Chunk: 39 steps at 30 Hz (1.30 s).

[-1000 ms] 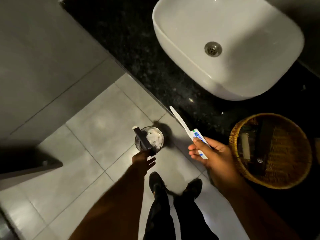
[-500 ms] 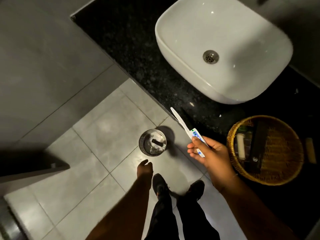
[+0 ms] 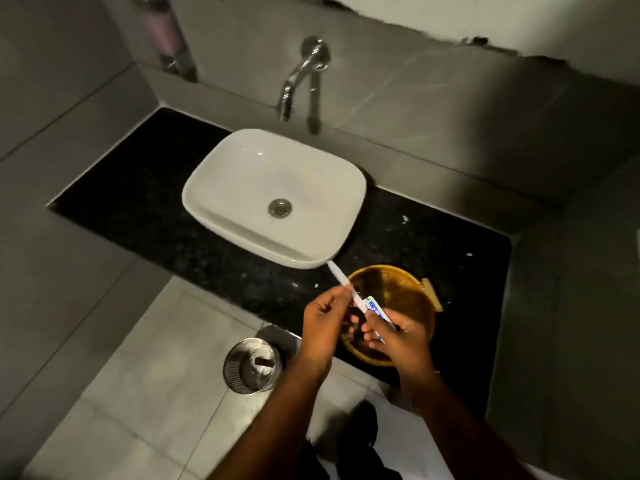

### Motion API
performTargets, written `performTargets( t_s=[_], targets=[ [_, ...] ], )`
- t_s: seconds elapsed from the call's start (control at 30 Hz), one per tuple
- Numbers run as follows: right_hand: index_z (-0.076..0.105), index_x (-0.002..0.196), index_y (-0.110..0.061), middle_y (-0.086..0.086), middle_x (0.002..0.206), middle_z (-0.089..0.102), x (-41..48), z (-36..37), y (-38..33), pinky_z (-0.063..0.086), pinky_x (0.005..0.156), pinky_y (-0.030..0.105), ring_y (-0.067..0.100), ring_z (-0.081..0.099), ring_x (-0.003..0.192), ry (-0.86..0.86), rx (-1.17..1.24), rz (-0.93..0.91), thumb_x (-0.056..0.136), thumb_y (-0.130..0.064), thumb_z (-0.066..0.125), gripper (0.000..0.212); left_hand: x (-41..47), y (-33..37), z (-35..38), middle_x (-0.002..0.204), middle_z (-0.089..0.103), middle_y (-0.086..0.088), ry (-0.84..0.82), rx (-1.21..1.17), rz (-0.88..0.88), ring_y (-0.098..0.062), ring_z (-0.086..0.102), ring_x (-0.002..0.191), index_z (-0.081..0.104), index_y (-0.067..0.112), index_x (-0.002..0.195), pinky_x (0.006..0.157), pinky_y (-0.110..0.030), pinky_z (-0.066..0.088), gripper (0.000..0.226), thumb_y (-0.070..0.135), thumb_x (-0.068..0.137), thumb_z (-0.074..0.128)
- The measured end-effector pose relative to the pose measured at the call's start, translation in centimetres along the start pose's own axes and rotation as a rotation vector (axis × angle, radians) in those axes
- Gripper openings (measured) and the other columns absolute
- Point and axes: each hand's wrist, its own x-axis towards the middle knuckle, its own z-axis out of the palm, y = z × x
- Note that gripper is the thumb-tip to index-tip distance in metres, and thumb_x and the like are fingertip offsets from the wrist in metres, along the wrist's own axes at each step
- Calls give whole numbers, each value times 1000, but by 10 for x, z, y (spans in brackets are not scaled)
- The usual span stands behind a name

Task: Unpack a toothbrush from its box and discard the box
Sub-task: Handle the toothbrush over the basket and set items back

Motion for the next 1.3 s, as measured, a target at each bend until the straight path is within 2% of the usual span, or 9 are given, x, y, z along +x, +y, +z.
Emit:
performTargets(
  t_s=[0.2,0.37,0.43,0.57,0.7,0.87,1.0,1.13,1.3],
  targets=[
    [84,100,-13,4,80,80,-4,-80,-22,61,65,21,20,71,77,-84,-76,5,94,-7,79,9,18,11,34,86,82,-7,-15,122,9,-18,73,75,86,13,105,71,-32,60,11,11,97,79],
    [76,122,5,26,114,78,15,-129,-38,62,96,54,40,75,102,1,125,123,96,-9,77,30,24,12,31,90,86,-15,-275,396,69,-18,75,72,91,21,98,65,-30,61,15,10,94,83],
    [76,123,5,24,110,77,23,-137,-43,63,86,45,34,73,96,-8,140,117,97,-8,76,29,23,8,31,86,86,-14,-381,541,118,-14,75,71,91,24,102,69,-29,60,15,14,91,86],
    [78,117,3,11,93,76,38,-133,-53,63,70,29,17,72,80,-64,92,162,94,-9,80,26,21,6,45,97,86,18,-615,968,328,1,81,89,88,35,108,84,-24,62,18,42,94,81],
    [77,112,-1,16,92,76,54,-128,-59,63,53,21,14,73,65,26,197,194,96,-11,78,20,20,2,56,91,85,14,-548,1170,453,-2,79,83,87,30,102,80,-36,62,23,46,101,69],
    [71,93,-14,4,71,62,73,-145,-52,46,54,26,13,54,56,353,182,150,102,-19,70,10,31,-31,54,94,87,-9,-272,773,77,-23,83,89,89,6,102,85,-31,64,15,17,99,78],
    [73,91,-12,1,67,51,73,-140,-37,42,55,29,14,47,57,308,134,215,102,-26,66,19,35,-55,59,80,79,-6,-176,591,-335,-20,75,67,81,-1,115,58,-29,63,20,13,103,73],
    [76,88,-17,3,75,64,72,-128,-26,47,61,29,16,58,67,322,140,228,108,-30,52,34,47,-69,78,91,74,-5,-182,636,-454,-14,74,75,78,1,117,58,-20,62,20,14,103,72],
    [79,109,0,15,102,76,74,-126,-12,56,76,35,24,70,86,406,104,216,107,-24,54,35,66,-82,99,88,73,-12,-144,653,-464,-15,69,66,75,-6,119,66,-27,64,24,13,105,69]
  ],
)
